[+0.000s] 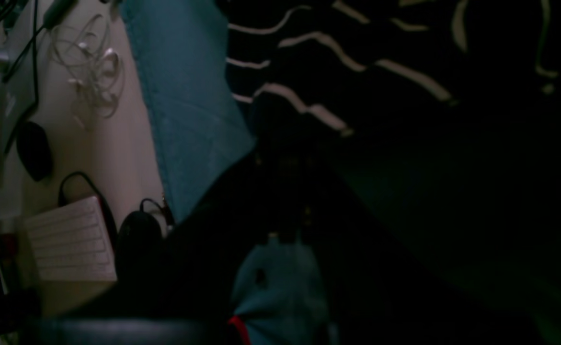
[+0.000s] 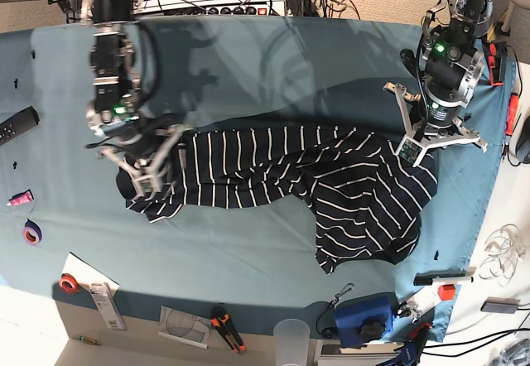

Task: Layout the t-shirt on the table in an organized manner, then fold the t-shirt properly
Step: 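Regrasp the shirt end with the right gripper and adjust it, then lift the shirt with both grippers and fling it flat across the table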

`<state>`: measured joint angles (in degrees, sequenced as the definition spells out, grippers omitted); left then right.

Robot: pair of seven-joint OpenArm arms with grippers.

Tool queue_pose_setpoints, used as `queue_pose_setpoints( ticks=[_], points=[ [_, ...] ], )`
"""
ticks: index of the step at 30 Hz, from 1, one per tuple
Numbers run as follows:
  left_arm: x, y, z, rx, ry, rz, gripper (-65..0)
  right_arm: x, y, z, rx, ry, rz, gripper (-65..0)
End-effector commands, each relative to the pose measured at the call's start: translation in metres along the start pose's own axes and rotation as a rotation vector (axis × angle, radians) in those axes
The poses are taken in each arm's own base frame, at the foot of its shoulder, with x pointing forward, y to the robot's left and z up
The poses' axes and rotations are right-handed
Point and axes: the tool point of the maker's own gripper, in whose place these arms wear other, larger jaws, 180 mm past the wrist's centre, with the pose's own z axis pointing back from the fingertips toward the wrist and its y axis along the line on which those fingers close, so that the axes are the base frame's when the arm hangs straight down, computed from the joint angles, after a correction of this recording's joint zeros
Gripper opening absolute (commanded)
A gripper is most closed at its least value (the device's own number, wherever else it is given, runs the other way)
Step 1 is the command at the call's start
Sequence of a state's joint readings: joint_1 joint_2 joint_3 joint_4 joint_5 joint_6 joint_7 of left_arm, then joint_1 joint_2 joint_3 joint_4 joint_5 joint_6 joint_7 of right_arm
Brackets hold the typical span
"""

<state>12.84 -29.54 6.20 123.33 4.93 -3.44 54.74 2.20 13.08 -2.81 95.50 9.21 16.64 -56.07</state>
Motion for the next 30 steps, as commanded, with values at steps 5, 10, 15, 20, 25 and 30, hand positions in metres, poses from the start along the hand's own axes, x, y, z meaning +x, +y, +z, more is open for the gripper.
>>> queue_pose_setpoints(
  ticks=[5,10,15,20,25,30],
  points=[
    [0.009,0.01,0.003,0.035,-0.039,-0.005,-65.0,0.089,-0.011,0.034,-0.032,-0.258,0.003,-65.0],
    [0.011,0.01,0.003,0.035,-0.044,-0.004,-65.0,0.145,-0.028,0.073,-0.074,-0.439,-0.018,-65.0],
    [0.022,0.008,0.004,0.031,-0.1,0.007,-65.0,0.151,-0.044,0.081,-0.081,-0.483,-0.078,-65.0],
    [0.072,0.004,0.01,0.014,-0.332,0.071,-65.0,0.165,-0.063,0.096,-0.112,-0.581,-0.106,-65.0],
    [0.122,0.019,0.004,-0.003,-0.46,0.182,-65.0,0.178,-0.084,0.094,-0.139,-0.606,-0.145,-65.0],
    [0.154,0.041,-0.038,-0.004,-0.467,0.265,-65.0,0.204,-0.112,0.064,-0.118,-0.589,-0.234,-65.0]
  ],
)
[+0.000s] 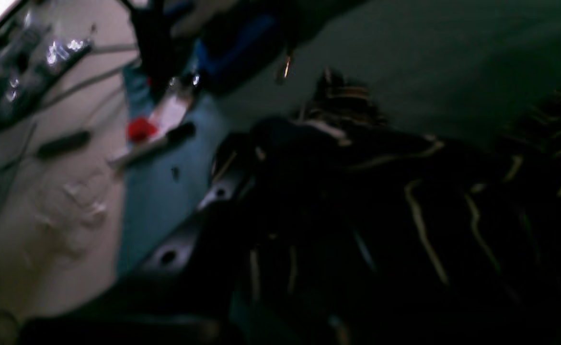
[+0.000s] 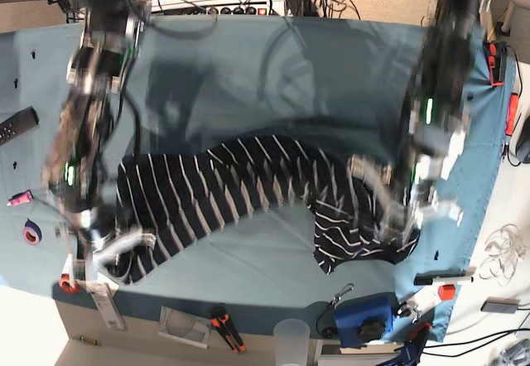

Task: Layout the t-shirt on the table in an organized manner, then fold the t-shirt properly
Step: 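Lift the shirt with both grippers and fling it flat across the table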

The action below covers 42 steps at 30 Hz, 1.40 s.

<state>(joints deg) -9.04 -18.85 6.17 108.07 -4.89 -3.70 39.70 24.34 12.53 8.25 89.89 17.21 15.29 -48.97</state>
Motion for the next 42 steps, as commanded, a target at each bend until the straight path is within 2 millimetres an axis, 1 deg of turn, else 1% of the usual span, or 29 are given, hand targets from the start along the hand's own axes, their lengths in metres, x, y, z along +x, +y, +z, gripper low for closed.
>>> queue_pose_setpoints(
  ticks=[1,3,5,7,9,11,12,14,17,18,21,23,25,27,29,32,33,34,37,39,42],
  points=[
    [0.025,0.011,-0.01,0.013,-0.07,0.003,-65.0,0.043,-0.006,-0.003,-0.003,-0.111,-0.004,-65.0],
    [0.041,0.018,-0.032,-0.005,-0.082,0.015,-65.0,0.062,-0.012,-0.018,0.002,-0.129,-0.028,-65.0],
    [0.064,0.034,-0.051,0.007,-0.108,0.038,-65.0,0.084,-0.014,-0.031,0.024,-0.143,-0.038,-65.0],
    [0.092,0.054,-0.068,0.026,-0.135,0.068,-65.0,0.107,-0.017,-0.043,0.042,-0.153,-0.056,-65.0],
    [0.123,0.073,-0.083,0.033,-0.16,0.098,-65.0,0.135,-0.022,-0.054,0.048,-0.18,-0.085,-65.0],
    [0.156,0.09,-0.093,0.023,-0.186,0.124,-65.0,0.169,-0.027,-0.059,0.051,-0.24,-0.117,-65.0],
    [0.172,0.098,-0.096,0.016,-0.198,0.127,-65.0,0.19,-0.031,-0.058,0.05,-0.282,-0.13,-65.0],
    [0.202,0.117,-0.097,0.022,-0.215,0.132,-65.0,0.235,-0.039,-0.048,0.048,-0.354,-0.14,-65.0],
    [0.241,0.144,-0.087,0.047,-0.234,0.143,-65.0,0.3,-0.049,-0.018,0.043,-0.45,-0.135,-65.0],
    [0.252,0.152,-0.082,0.055,-0.245,0.146,-65.0,0.307,-0.053,-0.012,0.05,-0.456,-0.144,-65.0],
    [0.275,0.171,-0.065,0.057,-0.261,0.164,-65.0,0.305,-0.056,-0.006,0.104,-0.434,-0.201,-65.0],
    [0.279,0.181,-0.056,0.048,-0.247,0.18,-65.0,0.309,-0.054,0.003,0.152,-0.443,-0.225,-65.0],
    [0.276,0.184,-0.05,0.017,-0.2,0.192,-65.0,0.314,-0.047,0.014,0.2,-0.448,-0.193,-65.0],
    [0.266,0.18,-0.048,-0.032,-0.143,0.186,-65.0,0.317,-0.04,0.027,0.257,-0.448,-0.198,-65.0],
    [0.254,0.169,-0.05,-0.093,-0.093,0.187,-65.0,0.325,-0.036,0.046,0.321,-0.477,-0.212,-65.0],
    [0.239,0.148,-0.053,-0.167,-0.057,0.182,-65.0,0.331,-0.039,0.067,0.33,-0.506,-0.188,-65.0],
    [0.234,0.142,-0.053,-0.183,-0.05,0.169,-65.0,0.326,-0.038,0.068,0.332,-0.487,-0.183,-65.0],
    [0.228,0.136,-0.053,-0.196,-0.043,0.159,-65.0,0.315,-0.036,0.066,0.34,-0.461,-0.181,-65.0],
    [0.208,0.116,-0.051,-0.219,-0.036,0.128,-65.0,0.278,-0.03,0.053,0.348,-0.387,-0.172,-65.0],
    [0.19,0.101,-0.05,-0.228,-0.023,0.091,-65.0,0.247,-0.028,0.045,0.337,-0.327,-0.161,-65.0],
    [0.152,0.08,-0.048,-0.237,0.021,0.06,-65.0,0.197,-0.024,0.037,0.32,-0.241,-0.14,-65.0]
  ],
)
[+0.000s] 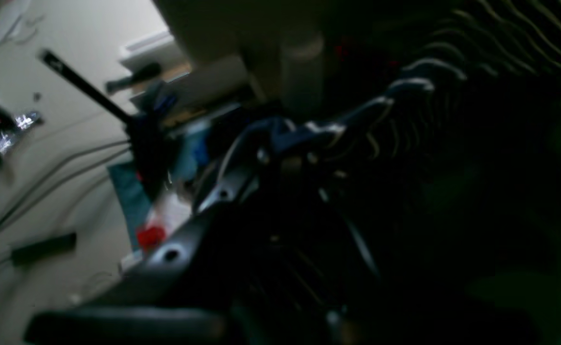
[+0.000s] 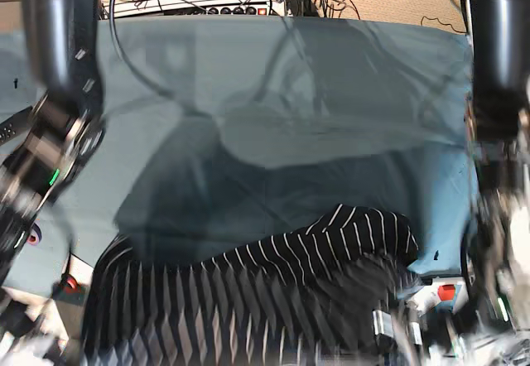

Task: Layout the t-shirt on the table in an organized manner, then fold the t-shirt properly
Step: 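Lift the shirt with both grippers and fling it flat across the table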

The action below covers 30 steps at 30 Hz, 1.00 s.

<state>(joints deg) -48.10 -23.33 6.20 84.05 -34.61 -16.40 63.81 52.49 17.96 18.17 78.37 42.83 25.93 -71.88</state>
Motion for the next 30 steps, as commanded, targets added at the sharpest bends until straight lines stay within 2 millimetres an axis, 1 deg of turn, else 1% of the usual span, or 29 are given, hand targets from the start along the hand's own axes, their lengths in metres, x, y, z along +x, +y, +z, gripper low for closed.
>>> queue_pose_setpoints(
  ticks=[1,4,6,8,11,15,18,21,23,27,30],
  points=[
    [0.012,-0.001,0.008,0.01,-0.05,-0.022,-65.0,0.013,0.003,0.008,0.004,-0.053,0.028,-65.0],
    [-0.026,-0.021,0.008,-0.012,-0.01,-0.015,-65.0,-0.036,0.003,0.014,-0.005,0.025,0.033,-65.0],
    [-0.048,-0.032,0.012,-0.026,0.0,-0.006,-65.0,-0.066,0.006,0.021,-0.003,0.073,0.038,-65.0],
    [-0.068,-0.04,0.021,-0.028,0.002,0.016,-65.0,-0.096,0.009,0.03,-0.012,0.13,0.052,-65.0],
    [-0.101,-0.044,0.038,-0.012,0.016,0.063,-65.0,-0.137,0.014,0.046,-0.021,0.202,0.067,-65.0],
    [-0.151,-0.057,0.057,-0.016,0.074,0.129,-65.0,-0.182,0.026,0.07,0.012,0.281,0.065,-65.0],
    [-0.19,-0.072,0.069,-0.025,0.146,0.161,-65.0,-0.21,0.031,0.094,0.017,0.333,0.045,-65.0],
    [-0.218,-0.088,0.087,-0.034,0.196,0.174,-65.0,-0.233,0.031,0.123,-0.001,0.375,0.038,-65.0],
    [-0.229,-0.097,0.103,-0.028,0.215,0.167,-65.0,-0.244,0.029,0.145,-0.027,0.392,0.017,-65.0],
    [-0.25,-0.11,0.142,0.005,0.26,0.156,-65.0,-0.266,0.034,0.189,-0.03,0.412,-0.048,-65.0],
    [-0.26,-0.121,0.168,0.029,0.285,0.171,-65.0,-0.282,0.03,0.221,-0.049,0.46,-0.095,-65.0]
  ],
)
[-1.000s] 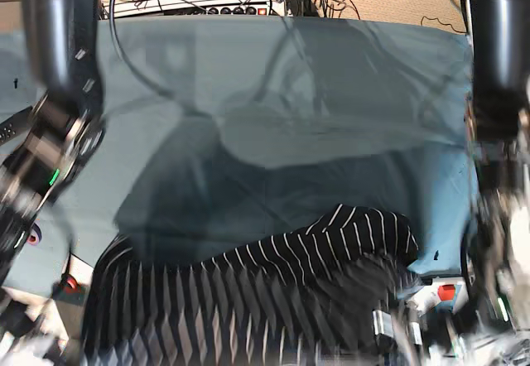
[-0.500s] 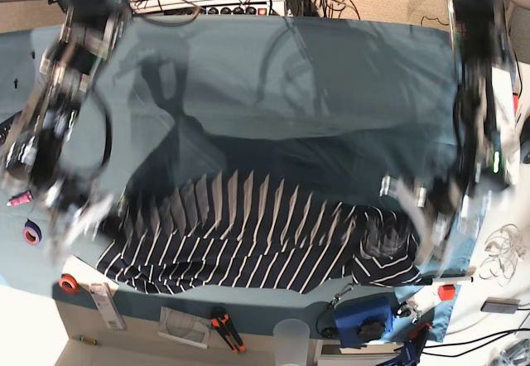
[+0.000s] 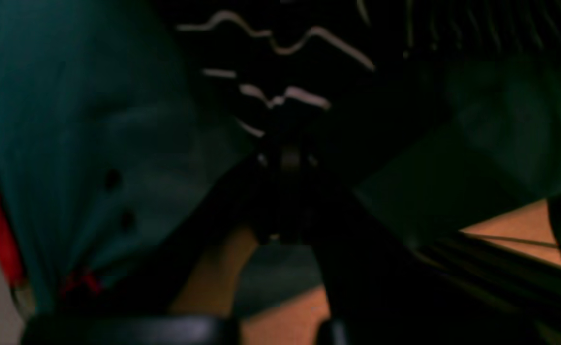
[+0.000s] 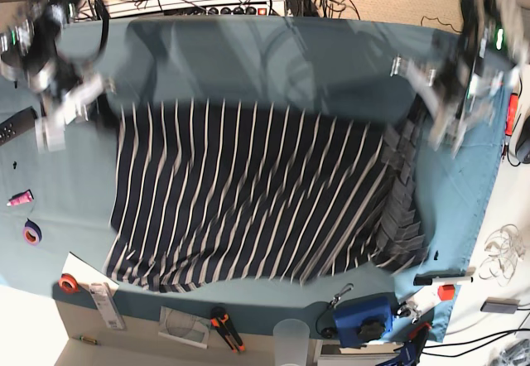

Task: Layout the t-shirt on the table in an organized manner, then fold the t-shirt properly
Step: 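Lift the shirt with both grippers and fling it flat across the table, then grasp the shirt's bunched corner with the left gripper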

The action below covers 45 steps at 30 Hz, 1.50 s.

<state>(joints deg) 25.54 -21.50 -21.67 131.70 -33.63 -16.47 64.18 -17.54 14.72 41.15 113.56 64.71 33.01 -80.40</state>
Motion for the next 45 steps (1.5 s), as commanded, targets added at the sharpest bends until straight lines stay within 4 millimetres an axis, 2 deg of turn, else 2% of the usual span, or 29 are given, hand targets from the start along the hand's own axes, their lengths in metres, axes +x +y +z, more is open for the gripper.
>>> queue_pose_setpoints(
  ticks=[1,4,7,11,13,15,20,23,25,30,33,39,41,45],
  points=[
    [0.005,-0.003,0.011,0.009,-0.033,-0.005,-65.0,0.004,0.0,0.011,0.004,-0.024,0.021,-65.0],
    [-0.028,-0.011,0.02,0.005,0.034,0.077,-65.0,-0.01,-0.004,0.028,0.003,-0.017,-0.007,-65.0],
    [-0.048,-0.034,0.024,-0.075,0.074,0.101,-65.0,-0.019,-0.015,0.047,-0.046,-0.016,-0.036,-65.0],
    [-0.059,-0.053,0.028,-0.133,0.081,0.121,-65.0,-0.015,-0.04,0.076,-0.164,-0.057,-0.055,-65.0],
    [-0.059,-0.055,0.028,-0.135,0.073,0.13,-65.0,-0.011,-0.049,0.089,-0.208,-0.08,-0.051,-65.0],
    [-0.058,-0.054,0.028,-0.134,0.071,0.129,-65.0,-0.009,-0.052,0.093,-0.219,-0.082,-0.018,-65.0],
    [-0.055,-0.053,0.027,-0.132,0.058,0.127,-64.4,-0.012,-0.045,0.084,-0.184,-0.063,-0.008,-65.0],
    [-0.056,-0.054,0.028,-0.133,0.068,0.127,-42.8,-0.015,-0.037,0.073,-0.142,-0.042,-0.003,-65.0],
    [-0.06,-0.054,0.028,-0.134,0.087,0.126,-35.5,-0.018,-0.029,0.064,-0.106,-0.023,0.001,-65.0],
    [-0.061,-0.052,0.028,-0.123,0.094,0.147,-34.9,-0.033,-0.008,0.038,-0.021,0.056,0.021,-65.0],
    [-0.042,-0.047,0.026,-0.1,-0.011,0.14,-34.9,-0.046,0.0,0.025,0.003,0.125,0.044,-65.0],
    [0.009,0.0,0.018,0.108,-0.167,-0.024,-35.0,-0.072,0.005,0.009,-0.011,0.256,0.1,-65.0],
    [0.027,0.004,0.016,0.112,-0.203,-0.075,-35.0,-0.073,0.006,0.005,-0.013,0.263,0.114,-65.0],
    [0.019,0.028,-0.014,0.067,-0.163,-0.038,-35.0,-0.077,0.01,0.001,-0.002,0.28,0.125,-65.0]
  ],
)
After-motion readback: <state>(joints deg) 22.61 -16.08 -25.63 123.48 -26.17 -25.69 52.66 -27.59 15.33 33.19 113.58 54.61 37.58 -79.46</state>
